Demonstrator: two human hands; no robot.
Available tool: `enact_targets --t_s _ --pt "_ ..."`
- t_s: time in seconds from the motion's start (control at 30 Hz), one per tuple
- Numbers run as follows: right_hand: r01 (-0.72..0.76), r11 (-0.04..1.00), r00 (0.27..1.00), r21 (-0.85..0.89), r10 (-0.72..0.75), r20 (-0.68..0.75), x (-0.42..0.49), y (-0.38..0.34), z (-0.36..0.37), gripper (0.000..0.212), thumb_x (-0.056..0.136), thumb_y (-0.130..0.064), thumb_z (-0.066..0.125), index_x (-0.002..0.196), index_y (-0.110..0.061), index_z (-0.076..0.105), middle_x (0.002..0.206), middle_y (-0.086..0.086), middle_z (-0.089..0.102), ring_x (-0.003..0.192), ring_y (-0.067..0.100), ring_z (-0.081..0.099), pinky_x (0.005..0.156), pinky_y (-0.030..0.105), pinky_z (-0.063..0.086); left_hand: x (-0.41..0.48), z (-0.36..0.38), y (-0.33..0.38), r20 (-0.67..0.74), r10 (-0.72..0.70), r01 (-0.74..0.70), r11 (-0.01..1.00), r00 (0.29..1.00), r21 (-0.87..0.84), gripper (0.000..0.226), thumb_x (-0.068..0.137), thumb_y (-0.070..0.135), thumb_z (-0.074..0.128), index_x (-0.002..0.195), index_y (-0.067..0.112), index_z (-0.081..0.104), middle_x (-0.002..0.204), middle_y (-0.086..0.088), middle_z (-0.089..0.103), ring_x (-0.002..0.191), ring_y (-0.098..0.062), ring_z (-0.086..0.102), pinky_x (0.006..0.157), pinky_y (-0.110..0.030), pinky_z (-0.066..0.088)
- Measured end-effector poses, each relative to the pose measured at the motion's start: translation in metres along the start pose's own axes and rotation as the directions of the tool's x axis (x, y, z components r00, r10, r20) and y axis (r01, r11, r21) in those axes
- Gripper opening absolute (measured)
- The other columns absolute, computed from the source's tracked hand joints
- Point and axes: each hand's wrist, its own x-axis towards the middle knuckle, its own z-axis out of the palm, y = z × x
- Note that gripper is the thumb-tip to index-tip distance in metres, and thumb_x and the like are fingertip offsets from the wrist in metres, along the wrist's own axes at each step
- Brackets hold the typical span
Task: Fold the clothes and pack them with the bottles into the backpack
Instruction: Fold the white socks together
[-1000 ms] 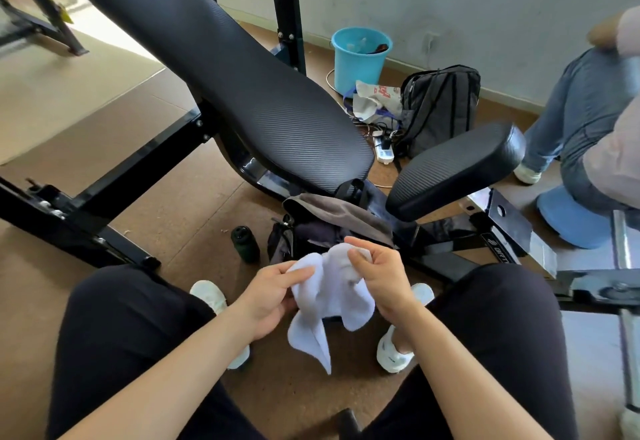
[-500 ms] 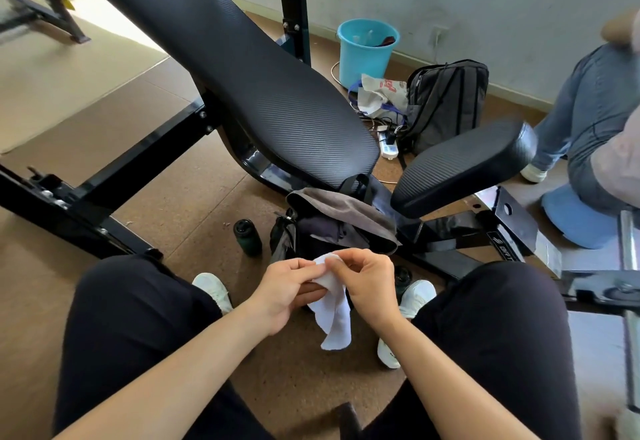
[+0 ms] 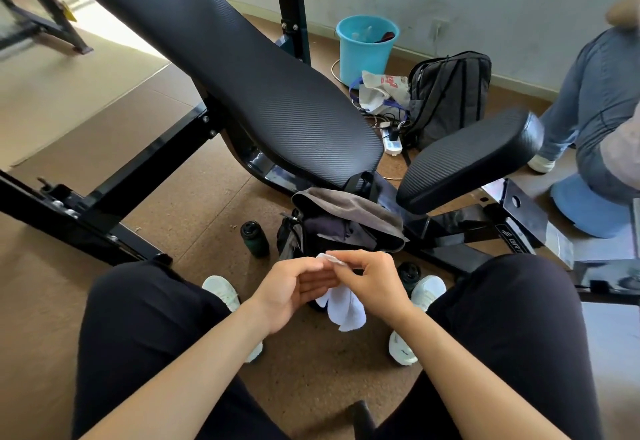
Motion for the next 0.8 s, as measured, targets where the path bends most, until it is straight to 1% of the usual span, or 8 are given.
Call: enact_targets --t_s 0.13,0.23,0.3,0.4,0.53,0.67,0.73,0.8 --pt "-0.103 0.987 0.994 0.121 0.105 -0.007 0.007 -0.001 -0.018 0.02 0.099 -0.01 0.063 0.105 -0.02 0.08 0.094 -0.015 0.077 0.096 0.005 0.071 0.084 0.024 0.057 0.005 -0.015 0.004 -0.163 0.337 -0.235 0.864 0.927 0.446 0.028 0.094 -0.003 0.055 0.095 0.012 0.079 0.085 -0.007 0.079 0.076 -0.022 0.075 0.07 -0.031 0.055" --pt "-0.145 0.963 0.989 0.227 0.148 0.005 0.009 -0.005 -0.034 0.019 0.1 -0.009 0.062 0.099 -0.019 0.078 0.096 -0.011 0.077 0.097 0.006 0.07 0.086 0.025 0.056 0.019 -0.047 0.007 -0.211 0.501 -0.246 0.696 0.84 0.675 0.035 0.082 -0.004 0.067 0.097 0.026 0.075 0.087 0.003 0.075 0.082 -0.017 0.069 0.075 -0.031 0.056" --pt "-0.149 0.95 0.989 0.274 0.145 0.036 0.009 -0.008 -0.044 0.021 0.1 -0.008 0.061 0.097 -0.02 0.077 0.097 -0.007 0.077 0.097 0.009 0.071 0.088 0.029 0.056 0.028 -0.062 0.001 -0.134 0.415 -0.183 0.637 0.9 0.749 0.048 0.075 0.007 0.073 0.114 0.036 0.067 0.112 0.008 0.069 0.104 -0.014 0.063 0.092 -0.034 0.052" --pt "-0.153 0.931 0.986 0.33 0.122 0.113 0.01 -0.01 -0.054 0.022 0.101 -0.007 0.06 0.096 -0.02 0.077 0.096 -0.001 0.076 0.095 0.015 0.069 0.09 0.038 0.054 0.039 -0.066 -0.018 0.106 0.324 -0.228 0.368 0.94 0.901 0.075 0.072 0.025 0.082 0.139 0.034 0.052 0.142 0.012 0.049 0.137 -0.015 0.042 0.115 -0.04 0.033" --pt "-0.185 0.897 0.972 0.401 0.107 0.208 0.006 -0.014 -0.065 0.02 0.101 -0.001 0.057 0.096 -0.011 0.074 0.088 -0.003 0.073 0.087 0.011 0.067 0.08 0.025 0.052 0.055 -0.062 -0.039 0.295 0.331 -0.36 0.156 0.897 0.92 0.053 0.076 0.023 0.081 0.124 0.03 0.061 0.145 0.008 0.051 0.148 -0.012 0.028 0.118 -0.037 0.021" --pt "-0.164 0.849 0.978 0.503 0.072 0.197 0.005 -0.011 -0.073 0.018 0.099 -0.002 0.057 0.095 -0.008 0.073 0.089 0.003 0.07 0.085 0.017 0.065 0.079 0.03 0.052 0.057 -0.067 -0.046 0.244 0.185 -0.251 0.015 0.952 0.968 0.015 0.088 0.046 0.057 0.098 0.036 0.064 0.124 0.016 0.06 0.125 -0.009 0.048 0.103 -0.04 0.042" --pt "-0.171 0.792 0.98 0.587 0.074 0.185 0.006 -0.01 -0.078 0.016 0.095 -0.007 0.057 0.091 -0.01 0.072 0.088 0.006 0.068 0.083 0.02 0.063 0.076 0.031 0.051 0.052 -0.064 -0.045 0.201 0.127 -0.206 0.031 0.971 0.978 0.018 0.09 0.04 0.051 0.081 0.027 0.059 0.091 0.014 0.061 0.092 -0.009 0.057 0.083 -0.044 0.052" --pt "-0.173 0.756 0.984 0.631 0.105 0.143 0.009 -0.008 -0.081 0.018 0.094 -0.006 0.054 0.088 -0.011 0.071 0.085 0.004 0.065 0.08 0.017 0.06 0.073 0.028 0.047 0.048 -0.061 -0.044 0.139 0.095 -0.144 0.058 0.986 0.988 0.016 0.092 0.029 0.053 0.081 0.023 0.062 0.079 0.008 0.062 0.077 -0.013 0.061 0.074 -0.048 0.055"
